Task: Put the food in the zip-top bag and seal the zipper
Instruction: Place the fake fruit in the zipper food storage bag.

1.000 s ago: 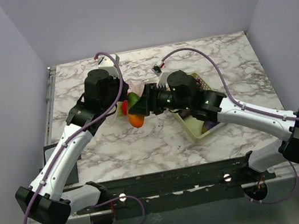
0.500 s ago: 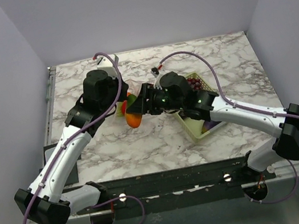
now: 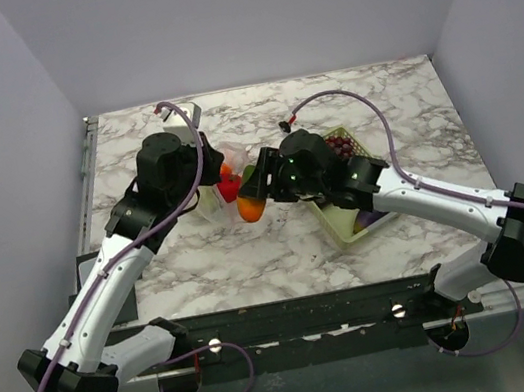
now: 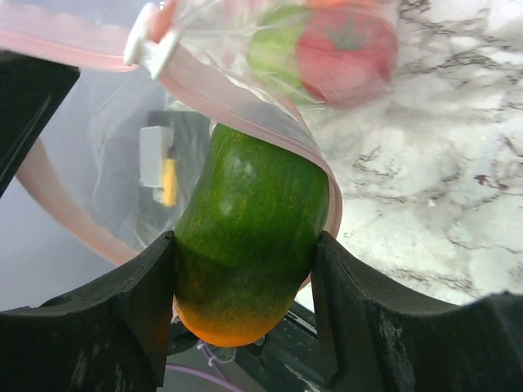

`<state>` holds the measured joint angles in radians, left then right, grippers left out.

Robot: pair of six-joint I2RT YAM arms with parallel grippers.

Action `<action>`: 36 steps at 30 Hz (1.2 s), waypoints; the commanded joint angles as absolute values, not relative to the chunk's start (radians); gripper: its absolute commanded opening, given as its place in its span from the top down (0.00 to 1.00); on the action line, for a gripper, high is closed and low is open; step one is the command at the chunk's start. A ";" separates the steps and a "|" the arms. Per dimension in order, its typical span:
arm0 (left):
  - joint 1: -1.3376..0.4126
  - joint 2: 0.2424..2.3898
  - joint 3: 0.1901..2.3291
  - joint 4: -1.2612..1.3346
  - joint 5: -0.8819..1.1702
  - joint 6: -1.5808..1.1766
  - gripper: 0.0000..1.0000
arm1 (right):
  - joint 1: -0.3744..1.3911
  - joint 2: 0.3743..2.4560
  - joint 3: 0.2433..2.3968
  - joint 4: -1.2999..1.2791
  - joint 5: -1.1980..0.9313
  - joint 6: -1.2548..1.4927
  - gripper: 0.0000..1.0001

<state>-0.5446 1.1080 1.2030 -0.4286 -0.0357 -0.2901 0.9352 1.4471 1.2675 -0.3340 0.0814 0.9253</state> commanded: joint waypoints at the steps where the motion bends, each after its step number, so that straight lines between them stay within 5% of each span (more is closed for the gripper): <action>1: -0.554 1.063 1.179 -0.406 0.053 -0.348 1.00 | 0.942 1.393 1.275 -0.447 0.219 0.906 0.99; 21: -0.672 1.186 1.221 -0.466 0.008 -0.398 1.00 | 0.942 1.345 1.227 -0.552 0.408 0.827 0.99; 36: -0.672 1.319 1.314 -0.458 -0.008 -0.395 1.00 | 0.942 1.400 1.244 -0.423 0.282 0.717 0.99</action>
<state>-0.6697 1.2919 1.2778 -0.4576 0.0097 -0.3969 0.9363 1.3804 1.2366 -0.4656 0.3176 0.7681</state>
